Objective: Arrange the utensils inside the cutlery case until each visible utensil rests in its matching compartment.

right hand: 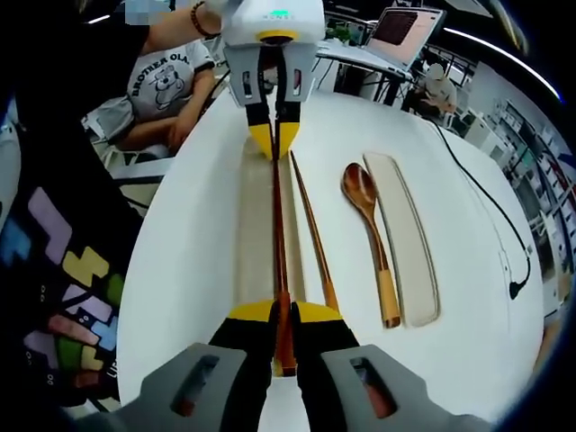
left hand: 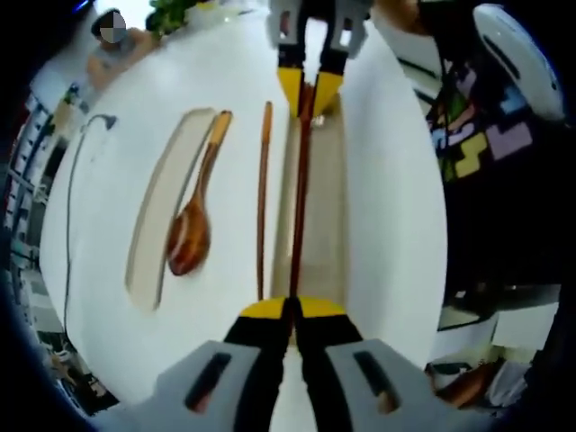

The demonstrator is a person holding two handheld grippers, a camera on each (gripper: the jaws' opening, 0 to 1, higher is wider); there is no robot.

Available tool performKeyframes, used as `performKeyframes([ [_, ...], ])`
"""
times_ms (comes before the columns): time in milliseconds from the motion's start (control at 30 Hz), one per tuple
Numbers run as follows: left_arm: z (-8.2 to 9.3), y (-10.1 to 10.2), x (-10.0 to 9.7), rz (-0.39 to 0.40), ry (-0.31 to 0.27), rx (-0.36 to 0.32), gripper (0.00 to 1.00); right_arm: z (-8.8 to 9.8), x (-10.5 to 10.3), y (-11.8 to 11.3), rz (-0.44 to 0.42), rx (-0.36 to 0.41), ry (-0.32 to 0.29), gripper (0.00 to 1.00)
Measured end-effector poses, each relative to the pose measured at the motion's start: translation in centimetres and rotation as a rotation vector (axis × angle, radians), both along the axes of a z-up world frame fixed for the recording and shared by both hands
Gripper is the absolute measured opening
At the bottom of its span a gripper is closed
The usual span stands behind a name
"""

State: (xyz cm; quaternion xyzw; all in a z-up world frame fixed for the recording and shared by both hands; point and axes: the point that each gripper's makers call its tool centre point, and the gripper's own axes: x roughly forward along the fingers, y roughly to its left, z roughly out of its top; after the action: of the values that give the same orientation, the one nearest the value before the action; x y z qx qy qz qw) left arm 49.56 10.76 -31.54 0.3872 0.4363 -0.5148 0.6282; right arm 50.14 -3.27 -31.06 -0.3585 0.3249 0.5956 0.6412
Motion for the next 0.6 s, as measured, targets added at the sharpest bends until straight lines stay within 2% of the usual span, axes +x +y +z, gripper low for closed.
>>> performKeyframes([
  [367, 0.1, 0.2, -0.1, 0.008, -0.019, -0.028, 0.03, 0.0, -0.2, -0.4, -0.007, -0.002, -0.009, 0.07],
  [600, 0.3, 0.3, -0.1, 0.019, -0.021, -0.043, 0.05, 0.9, -0.1, -1.3, -0.022, 0.022, -0.02, 0.07],
])
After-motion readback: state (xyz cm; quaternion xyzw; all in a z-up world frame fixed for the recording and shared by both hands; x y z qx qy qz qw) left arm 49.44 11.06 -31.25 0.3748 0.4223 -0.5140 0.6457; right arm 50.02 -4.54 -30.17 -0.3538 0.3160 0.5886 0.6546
